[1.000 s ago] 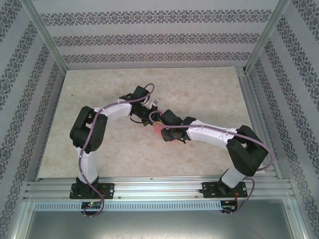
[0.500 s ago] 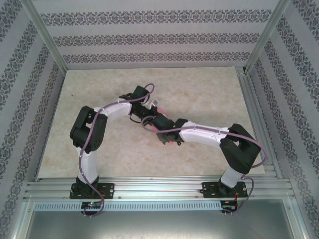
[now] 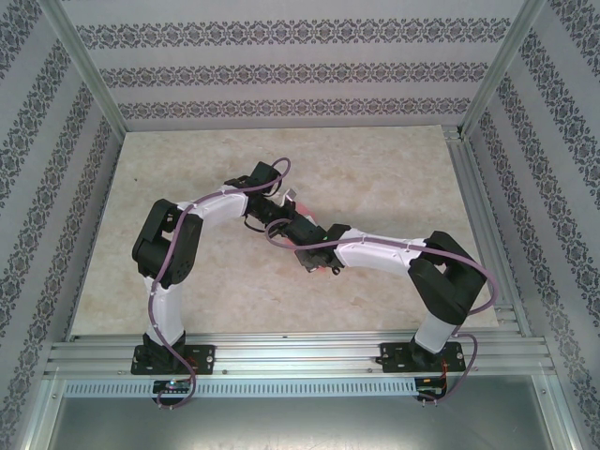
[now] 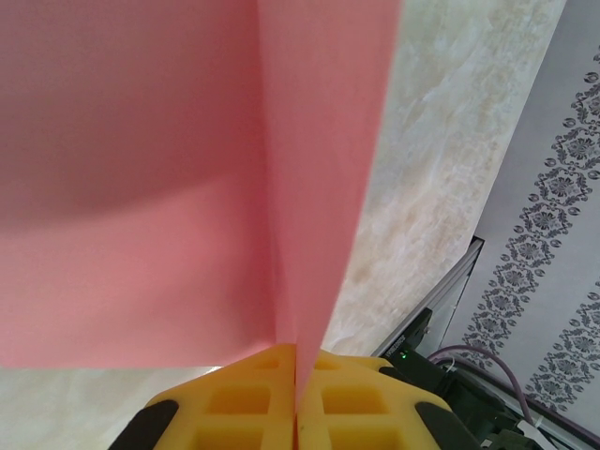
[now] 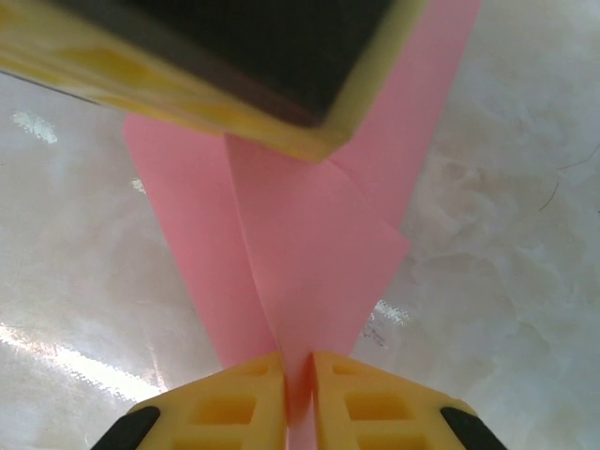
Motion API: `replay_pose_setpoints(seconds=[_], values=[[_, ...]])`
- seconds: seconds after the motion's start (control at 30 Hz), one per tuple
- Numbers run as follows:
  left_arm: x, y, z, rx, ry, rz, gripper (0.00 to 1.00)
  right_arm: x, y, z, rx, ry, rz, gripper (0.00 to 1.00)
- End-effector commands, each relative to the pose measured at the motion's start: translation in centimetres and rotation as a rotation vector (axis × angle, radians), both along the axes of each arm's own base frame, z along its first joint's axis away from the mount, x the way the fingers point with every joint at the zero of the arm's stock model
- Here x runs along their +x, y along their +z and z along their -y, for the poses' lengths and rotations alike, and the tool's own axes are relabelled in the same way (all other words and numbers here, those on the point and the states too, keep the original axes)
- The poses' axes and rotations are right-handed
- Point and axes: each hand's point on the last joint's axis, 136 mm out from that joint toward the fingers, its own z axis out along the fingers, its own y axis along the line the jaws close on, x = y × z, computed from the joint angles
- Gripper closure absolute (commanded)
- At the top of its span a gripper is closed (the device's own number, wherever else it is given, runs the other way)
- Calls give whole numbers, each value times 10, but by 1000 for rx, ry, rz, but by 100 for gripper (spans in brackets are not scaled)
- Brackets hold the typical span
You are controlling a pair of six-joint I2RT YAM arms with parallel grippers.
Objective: Fold a paper plane with a square sheet of paper (pick it up from the middle)
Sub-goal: Fourth fold the wing at the center of the table.
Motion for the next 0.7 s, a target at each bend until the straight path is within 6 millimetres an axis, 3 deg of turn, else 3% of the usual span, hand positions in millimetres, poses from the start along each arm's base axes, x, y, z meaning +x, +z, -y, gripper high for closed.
replay_pose_setpoints(seconds=[0.0, 0.17, 0.43, 0.67], values=[[4, 3, -1, -10, -12, 4, 91, 5, 1, -2, -11, -14, 23, 87], [5, 4, -2, -7, -9, 11, 88, 1, 3, -12, 62, -6, 1, 96], [15, 11, -14, 15, 41, 49, 62, -9, -12, -39, 347, -19, -133, 95], [22, 14, -29, 42, 94, 84, 57, -8, -21, -46, 456, -46, -183, 94]])
